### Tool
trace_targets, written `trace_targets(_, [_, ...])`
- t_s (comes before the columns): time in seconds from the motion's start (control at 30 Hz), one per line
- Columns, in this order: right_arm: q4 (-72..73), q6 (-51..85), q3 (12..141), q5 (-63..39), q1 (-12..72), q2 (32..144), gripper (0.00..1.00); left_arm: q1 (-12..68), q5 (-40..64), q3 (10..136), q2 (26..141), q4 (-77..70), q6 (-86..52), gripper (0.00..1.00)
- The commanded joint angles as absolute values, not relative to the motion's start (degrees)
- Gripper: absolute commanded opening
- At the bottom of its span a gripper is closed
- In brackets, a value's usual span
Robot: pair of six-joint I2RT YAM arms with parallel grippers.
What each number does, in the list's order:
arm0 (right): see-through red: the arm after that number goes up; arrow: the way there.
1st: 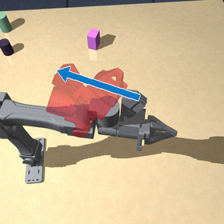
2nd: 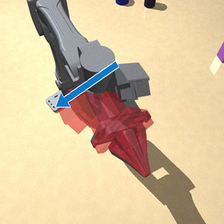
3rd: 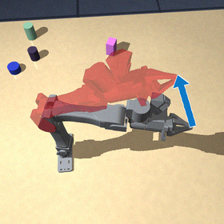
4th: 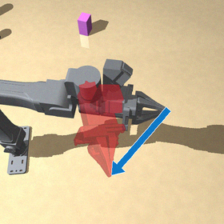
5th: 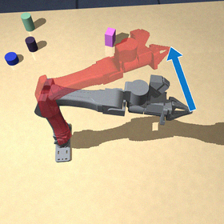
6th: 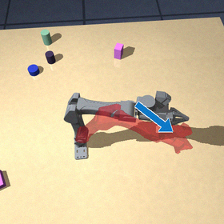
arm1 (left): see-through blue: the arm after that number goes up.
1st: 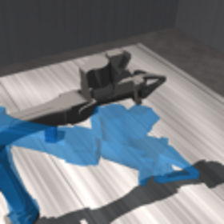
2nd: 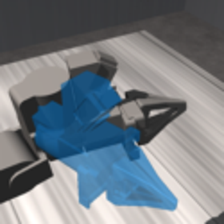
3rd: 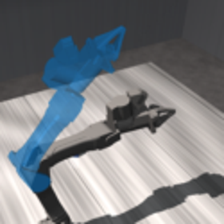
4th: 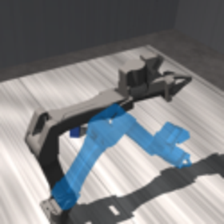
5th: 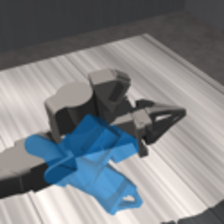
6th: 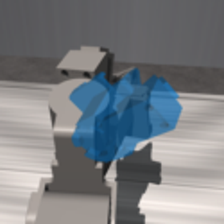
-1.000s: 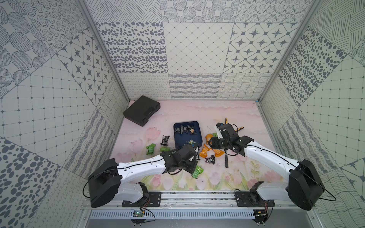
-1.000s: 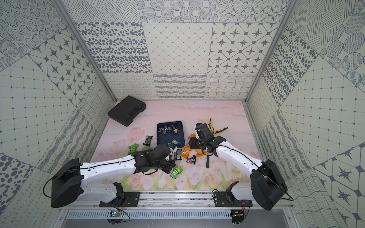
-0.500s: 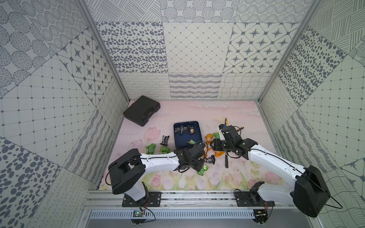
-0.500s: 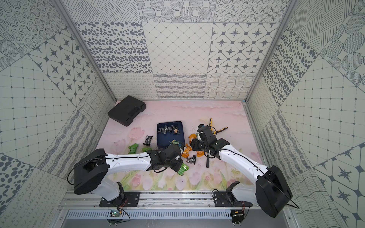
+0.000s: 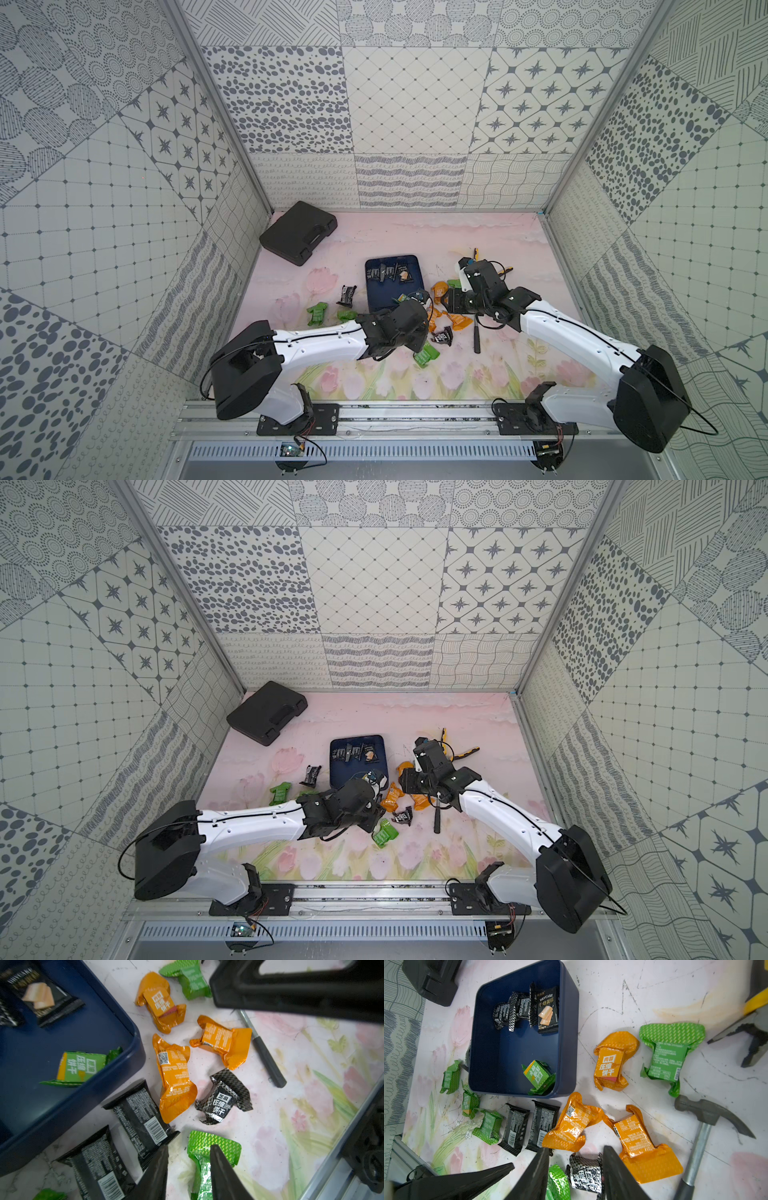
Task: Take the cookies out of the storage box
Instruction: Place the cookie at the center of the board, then pick up the cookie from the storage box.
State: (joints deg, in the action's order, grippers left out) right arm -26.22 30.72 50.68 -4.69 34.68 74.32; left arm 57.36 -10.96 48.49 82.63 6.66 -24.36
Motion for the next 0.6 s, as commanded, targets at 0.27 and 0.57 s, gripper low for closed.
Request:
trace_targets(0.27, [-27.2, 27.8, 65.1, -1.6, 37.7, 84.9, 0.49, 42.3, -21.2, 42.8, 65.2, 10.9, -45.6, 0.40])
trace_targets(0.57, [-30.3, 25.8, 78.2, 1.1, 41.5, 99.1, 0.54, 26.9, -15.2, 42.5, 62.1, 21.4, -57.8, 0.43])
